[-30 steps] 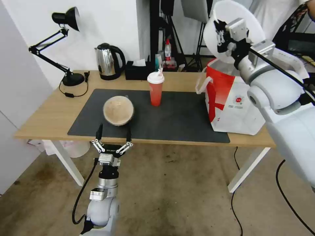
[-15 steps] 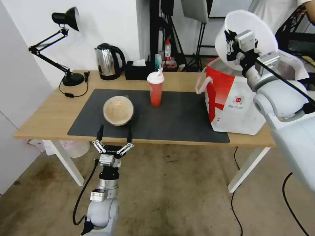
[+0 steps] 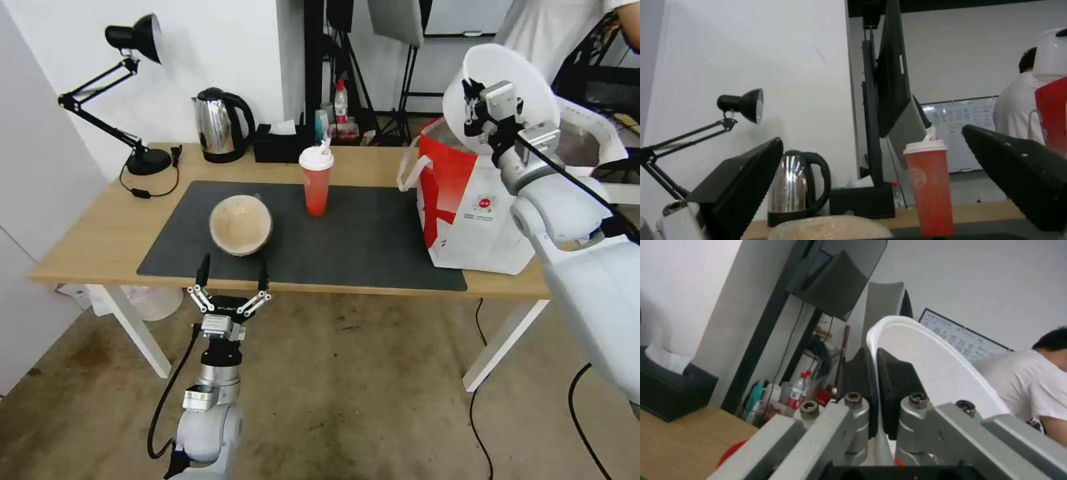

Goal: Pick up the trash from the table and place it into the takeout bag.

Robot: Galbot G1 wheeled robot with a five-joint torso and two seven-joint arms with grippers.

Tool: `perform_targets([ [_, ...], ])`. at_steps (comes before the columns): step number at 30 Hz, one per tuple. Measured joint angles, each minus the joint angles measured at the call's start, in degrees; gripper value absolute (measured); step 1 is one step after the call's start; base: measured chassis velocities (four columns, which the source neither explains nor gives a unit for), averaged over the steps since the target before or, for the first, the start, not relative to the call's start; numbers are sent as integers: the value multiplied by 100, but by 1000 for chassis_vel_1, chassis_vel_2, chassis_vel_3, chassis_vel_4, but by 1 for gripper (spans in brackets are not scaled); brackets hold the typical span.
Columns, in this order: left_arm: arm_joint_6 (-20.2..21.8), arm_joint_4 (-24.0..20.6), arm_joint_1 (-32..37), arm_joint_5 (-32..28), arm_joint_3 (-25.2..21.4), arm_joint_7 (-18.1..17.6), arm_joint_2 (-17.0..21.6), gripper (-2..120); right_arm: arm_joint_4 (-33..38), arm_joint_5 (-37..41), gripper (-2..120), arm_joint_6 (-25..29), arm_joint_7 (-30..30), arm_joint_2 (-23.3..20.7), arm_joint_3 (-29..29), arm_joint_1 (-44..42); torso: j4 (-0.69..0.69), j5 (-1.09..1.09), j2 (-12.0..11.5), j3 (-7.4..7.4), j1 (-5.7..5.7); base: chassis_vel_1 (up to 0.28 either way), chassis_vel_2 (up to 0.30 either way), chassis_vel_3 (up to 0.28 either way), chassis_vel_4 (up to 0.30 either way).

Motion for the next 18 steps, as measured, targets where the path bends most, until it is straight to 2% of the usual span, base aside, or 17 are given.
perform_targets([
  [18, -2, 46, -6, 1, -13, 1, 0, 100, -640, -142, 0, 335, -122, 177, -108, 259, 0, 0, 0, 0, 2, 0, 0, 0, 0],
])
